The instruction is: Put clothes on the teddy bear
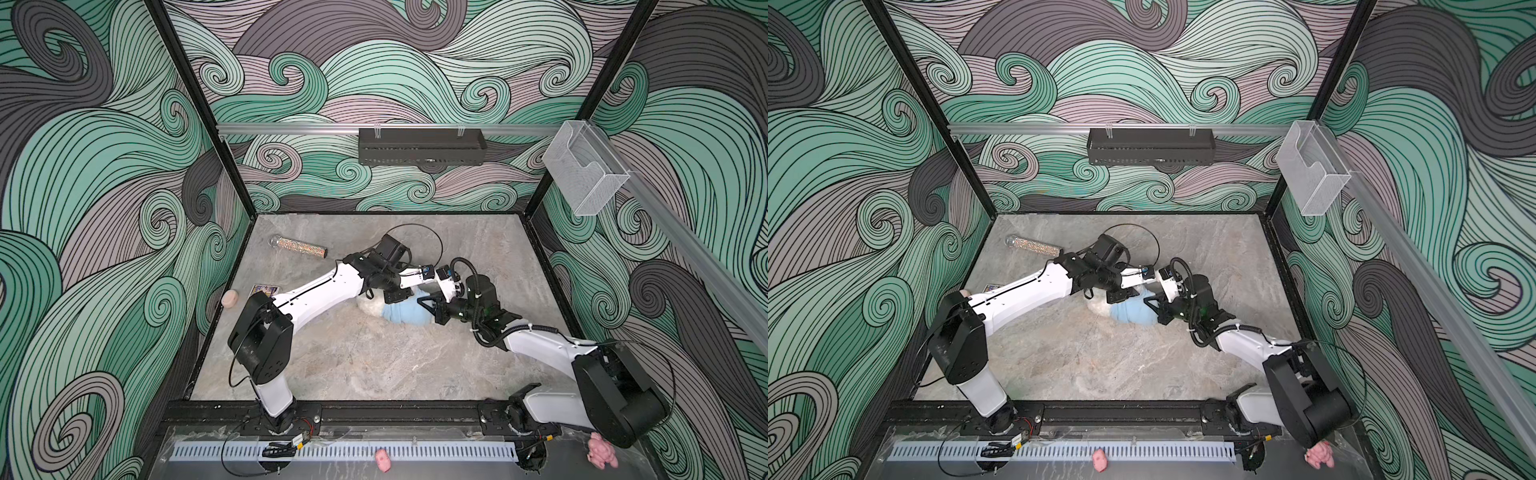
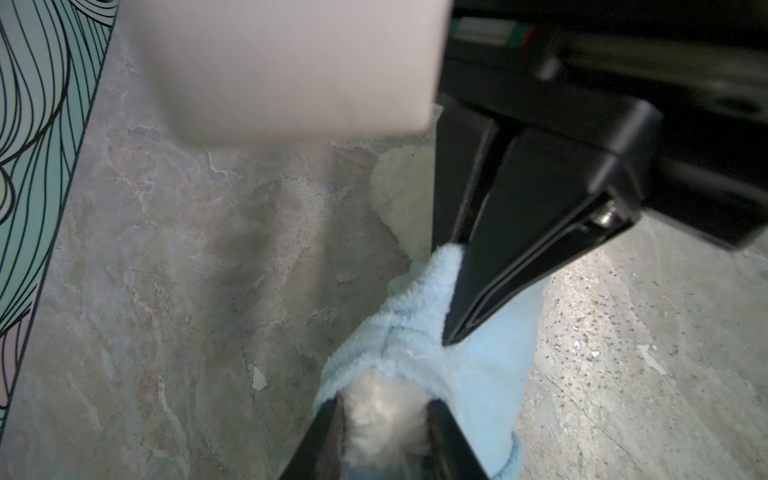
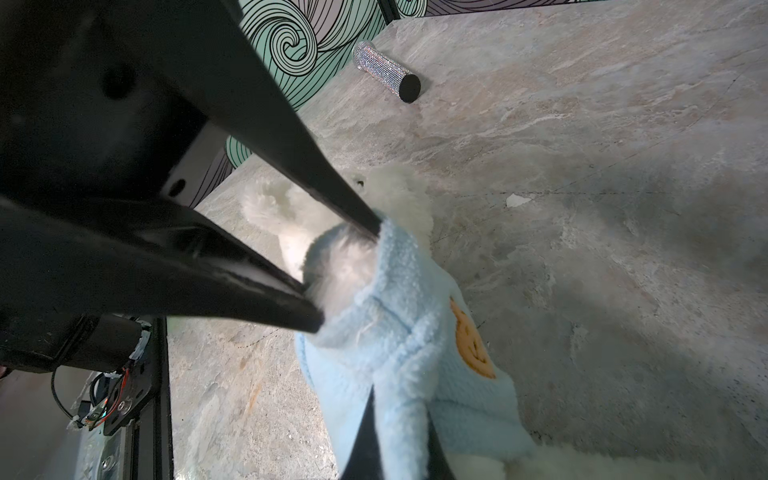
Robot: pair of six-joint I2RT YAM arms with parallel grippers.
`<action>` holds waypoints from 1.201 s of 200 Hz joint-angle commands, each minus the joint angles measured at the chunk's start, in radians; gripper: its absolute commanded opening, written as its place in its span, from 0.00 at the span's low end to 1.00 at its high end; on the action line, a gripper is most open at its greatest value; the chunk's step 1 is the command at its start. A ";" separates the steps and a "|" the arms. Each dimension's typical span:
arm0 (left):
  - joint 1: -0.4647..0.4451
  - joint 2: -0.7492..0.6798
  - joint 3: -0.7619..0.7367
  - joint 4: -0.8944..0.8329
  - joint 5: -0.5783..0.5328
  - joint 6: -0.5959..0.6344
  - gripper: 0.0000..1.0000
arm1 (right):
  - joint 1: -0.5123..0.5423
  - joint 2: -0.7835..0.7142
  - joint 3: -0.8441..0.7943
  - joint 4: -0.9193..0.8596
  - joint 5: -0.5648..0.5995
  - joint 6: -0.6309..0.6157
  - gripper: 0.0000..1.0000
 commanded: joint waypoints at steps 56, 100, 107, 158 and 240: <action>0.002 0.131 0.005 -0.190 0.183 -0.015 0.20 | 0.001 0.060 -0.056 0.449 -0.023 0.260 0.00; 0.062 0.078 -0.100 0.060 0.383 -0.160 0.00 | 0.000 0.087 -0.076 0.567 -0.014 0.326 0.00; 0.071 0.048 -0.122 0.124 0.414 -0.212 0.00 | 0.001 0.078 -0.078 0.535 0.002 0.305 0.00; 0.138 -0.237 -0.413 0.806 0.516 -0.700 0.00 | 0.001 -0.013 -0.088 0.149 0.232 0.163 0.11; 0.215 -0.301 -0.667 1.305 0.503 -1.151 0.00 | 0.000 -0.004 -0.108 0.051 0.343 0.238 0.04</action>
